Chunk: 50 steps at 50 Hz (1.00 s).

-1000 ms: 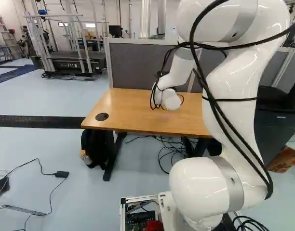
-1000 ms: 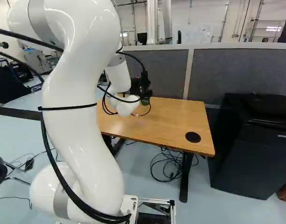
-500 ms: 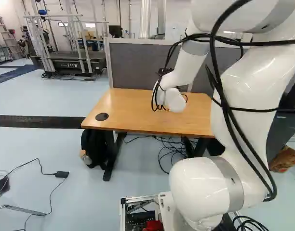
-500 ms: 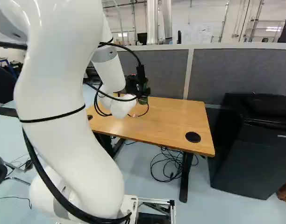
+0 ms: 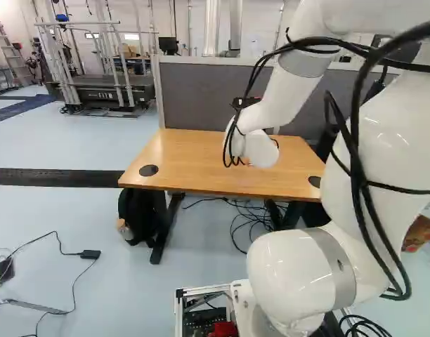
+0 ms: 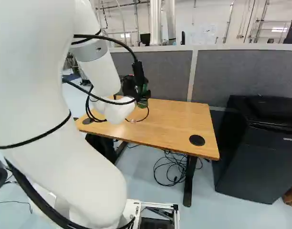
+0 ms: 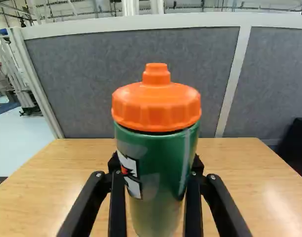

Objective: Pick up the green bottle from the table

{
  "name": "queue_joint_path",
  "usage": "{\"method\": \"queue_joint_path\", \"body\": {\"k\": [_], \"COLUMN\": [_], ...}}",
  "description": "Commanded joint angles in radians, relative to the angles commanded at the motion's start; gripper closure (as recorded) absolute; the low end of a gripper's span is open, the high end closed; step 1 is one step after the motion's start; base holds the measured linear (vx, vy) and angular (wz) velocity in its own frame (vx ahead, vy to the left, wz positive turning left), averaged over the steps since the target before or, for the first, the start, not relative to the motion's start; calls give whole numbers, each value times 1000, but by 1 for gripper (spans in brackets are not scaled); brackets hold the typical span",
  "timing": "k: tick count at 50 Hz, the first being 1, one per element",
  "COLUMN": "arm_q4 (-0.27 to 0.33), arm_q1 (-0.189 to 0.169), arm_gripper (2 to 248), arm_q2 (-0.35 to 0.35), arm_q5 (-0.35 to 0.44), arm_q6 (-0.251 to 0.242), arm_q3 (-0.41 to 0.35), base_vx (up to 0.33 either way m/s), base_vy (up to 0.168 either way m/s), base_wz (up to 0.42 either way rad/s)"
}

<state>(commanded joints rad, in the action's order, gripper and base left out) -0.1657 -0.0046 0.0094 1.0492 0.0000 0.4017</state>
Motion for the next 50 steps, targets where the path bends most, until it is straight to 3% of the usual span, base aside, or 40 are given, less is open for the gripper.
{"method": "queue_joint_path", "body": {"k": [23, 50], "arm_q4": [0, 31], "arm_q1": [18, 16], "arm_gripper": [143, 143], "arm_q2": [175, 193], "arm_q5": [-45, -70], "arm_q6": [0, 0], "arm_q3": [-121, -158], "base_vx": [0, 0], "base_vy": [0, 0], "base_wz": [0, 0]}}
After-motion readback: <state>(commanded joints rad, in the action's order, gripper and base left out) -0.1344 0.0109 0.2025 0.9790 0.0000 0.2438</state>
